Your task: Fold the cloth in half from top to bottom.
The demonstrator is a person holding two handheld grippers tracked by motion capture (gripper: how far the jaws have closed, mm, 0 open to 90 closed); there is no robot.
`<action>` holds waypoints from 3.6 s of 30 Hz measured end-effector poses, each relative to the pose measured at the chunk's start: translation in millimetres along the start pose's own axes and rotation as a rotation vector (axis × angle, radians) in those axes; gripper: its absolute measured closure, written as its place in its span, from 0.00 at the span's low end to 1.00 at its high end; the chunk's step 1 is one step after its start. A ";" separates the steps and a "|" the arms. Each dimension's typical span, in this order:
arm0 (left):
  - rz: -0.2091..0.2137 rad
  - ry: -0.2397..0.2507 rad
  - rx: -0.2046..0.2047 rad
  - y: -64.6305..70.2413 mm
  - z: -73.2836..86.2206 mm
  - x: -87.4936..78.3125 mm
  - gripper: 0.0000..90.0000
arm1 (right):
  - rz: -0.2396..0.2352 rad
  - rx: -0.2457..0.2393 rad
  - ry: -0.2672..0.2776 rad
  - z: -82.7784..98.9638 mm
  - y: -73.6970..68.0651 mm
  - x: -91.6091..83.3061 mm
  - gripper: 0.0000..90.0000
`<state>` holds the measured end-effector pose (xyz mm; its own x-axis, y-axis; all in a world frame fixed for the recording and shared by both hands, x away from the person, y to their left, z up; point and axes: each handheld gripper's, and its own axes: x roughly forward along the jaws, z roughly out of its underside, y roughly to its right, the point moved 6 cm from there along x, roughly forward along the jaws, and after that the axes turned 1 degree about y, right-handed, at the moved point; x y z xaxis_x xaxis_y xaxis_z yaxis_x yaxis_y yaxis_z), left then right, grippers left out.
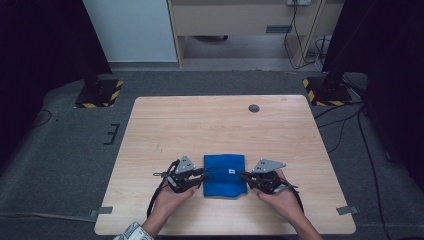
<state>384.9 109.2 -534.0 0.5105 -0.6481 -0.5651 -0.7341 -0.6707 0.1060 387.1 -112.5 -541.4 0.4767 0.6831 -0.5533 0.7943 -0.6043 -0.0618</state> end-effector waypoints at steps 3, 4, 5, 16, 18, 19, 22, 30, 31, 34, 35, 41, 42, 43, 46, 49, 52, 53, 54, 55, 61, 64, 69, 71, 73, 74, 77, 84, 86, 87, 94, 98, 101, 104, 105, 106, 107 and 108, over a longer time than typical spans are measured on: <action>-0.001 0.011 -0.011 -0.4 -1.3 -2.2 0.67 | -0.001 -0.002 -0.008 2.0 -0.3 0.3 0.92; 0.000 0.015 -0.011 0.0 -2.0 -2.9 0.67 | -0.002 -0.004 -0.010 2.7 -0.4 0.7 0.92; 0.001 0.019 -0.012 0.5 -2.6 -3.6 0.65 | -0.001 -0.005 -0.011 3.2 -0.6 0.7 0.92; -0.084 0.085 -0.039 -24.6 -9.0 -0.4 0.58 | -0.012 -0.013 -0.018 4.6 -1.9 1.8 0.93; -0.088 0.063 -0.042 -28.3 -5.9 4.0 0.58 | -0.014 -0.012 -0.012 3.2 -2.7 0.7 0.93; -0.087 0.059 -0.042 -28.6 -5.2 5.4 0.58 | -0.014 -0.014 -0.009 2.5 -2.7 -0.1 0.93; -0.085 0.048 -0.025 -25.9 -4.2 7.9 0.56 | -0.012 -0.013 -0.003 1.2 -3.6 -3.1 0.93; -0.079 0.005 0.009 -13.3 0.9 19.5 0.52 | -0.018 -0.019 -0.019 6.1 -5.1 -5.9 0.88; -0.079 0.003 0.012 -13.2 1.2 19.3 0.52 | -0.021 -0.018 -0.018 6.2 -5.9 -6.4 0.86; -0.083 0.002 0.008 -15.4 2.7 18.6 0.51 | -0.031 -0.007 -0.019 6.4 -7.7 -9.2 0.77; -0.085 0.000 0.009 -16.2 3.4 18.3 0.51 | -0.037 -0.006 -0.023 6.5 -8.2 -10.7 0.75; -0.100 -0.016 0.009 -19.3 6.5 17.7 0.48 | -0.018 0.030 0.019 -0.8 -3.0 -18.3 0.62; -0.098 -0.019 0.013 -18.9 6.9 18.2 0.47 | -0.011 0.038 0.027 -1.9 -0.8 -17.5 0.61; -0.095 -0.024 0.016 -18.0 7.4 19.1 0.46 | 0.005 0.047 0.030 -3.0 2.5 -15.7 0.61; -0.094 -0.029 0.020 -16.1 7.9 20.5 0.43 | 0.048 0.072 0.019 -4.3 11.2 -6.8 0.59; -0.095 -0.035 0.025 -15.2 8.4 21.3 0.38 | 0.073 0.078 -0.007 -3.0 14.3 3.7 0.58; -0.096 -0.053 0.025 -15.0 11.1 21.7 0.33 | 0.067 0.052 -0.041 1.5 9.7 9.3 0.55; -0.098 -0.055 0.024 -14.8 11.7 21.4 0.32 | 0.065 0.042 -0.046 2.6 8.1 9.7 0.54; -0.099 -0.060 0.025 -14.5 12.4 20.5 0.30 | 0.061 0.034 -0.050 3.6 6.5 9.6 0.54; -0.100 -0.063 0.029 -13.9 13.3 18.8 0.29 | 0.058 0.026 -0.056 4.5 5.0 9.0 0.54; -0.127 -0.106 0.053 -12.6 20.1 15.4 0.24 | 0.044 -0.014 -0.098 13.3 1.3 5.7 0.51; -0.130 -0.118 0.057 -11.2 21.6 15.5 0.22 | 0.055 -0.035 -0.124 19.0 2.1 5.8 0.48; -0.133 -0.060 0.033 -13.1 13.5 11.0 0.16 | 0.068 -0.019 -0.087 14.2 4.6 2.4 0.37; -0.131 -0.046 0.028 -14.9 10.6 9.1 0.14 | 0.082 -0.018 -0.066 11.0 6.5 1.2 0.31; -0.153 -0.032 0.040 -20.3 7.7 5.6 0.11 | 0.097 0.002 -0.053 8.4 9.5 -0.3 0.24; -0.158 -0.030 0.039 -22.2 7.4 4.5 0.11 | 0.107 0.010 -0.038 7.1 11.0 -1.1 0.23; -0.158 -0.023 0.012 -28.6 7.6 1.5 0.10 | 0.133 0.033 -0.019 5.0 17.4 -3.8 0.16; -0.176 -0.020 0.005 -39.3 5.1 -3.4 0.07 | 0.183 0.073 0.023 1.3 31.0 -12.9 0.11; -0.176 -0.022 -0.011 -42.6 6.1 -5.2 0.07 | 0.188 0.078 0.022 1.6 34.3 -15.2 0.11; -0.178 -0.022 -0.018 -43.5 6.6 -5.9 0.07 | 0.194 0.079 0.024 1.7 36.1 -16.3 0.11; -0.199 -0.022 -0.025 -55.8 8.5 -15.9 0.07 | 0.232 0.124 0.038 5.3 52.6 -30.1 0.11; -0.223 -0.022 -0.050 -70.4 12.8 -24.4 0.07 | 0.263 0.151 0.041 11.1 66.0 -39.4 0.11; -0.239 -0.029 -0.067 -80.6 17.1 -29.0 0.07 | 0.277 0.172 0.030 17.2 75.3 -43.7 0.11; -0.251 -0.036 -0.087 -90.8 21.8 -32.9 0.07 | 0.292 0.193 0.015 22.9 82.6 -46.5 0.11; -0.254 -0.039 -0.093 -93.5 23.3 -33.8 0.07 | 0.297 0.195 0.013 24.5 85.0 -47.2 0.11; -0.259 -0.042 -0.098 -96.3 24.5 -34.6 0.07 | 0.299 0.198 0.009 26.3 86.8 -47.9 0.11; -0.262 -0.044 -0.105 -98.7 25.5 -34.9 0.07 | 0.301 0.206 0.003 28.2 88.8 -48.4 0.11; -0.264 -0.049 -0.111 -101.1 26.9 -34.9 0.07 | 0.303 0.206 -0.001 30.0 91.3 -48.5 0.11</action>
<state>429.3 209.3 -547.0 0.6532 -0.4296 -0.6235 -0.5241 -0.8508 0.0371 425.2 -213.1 -545.2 0.6782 0.4601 -0.5731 0.5245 -0.8492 -0.0610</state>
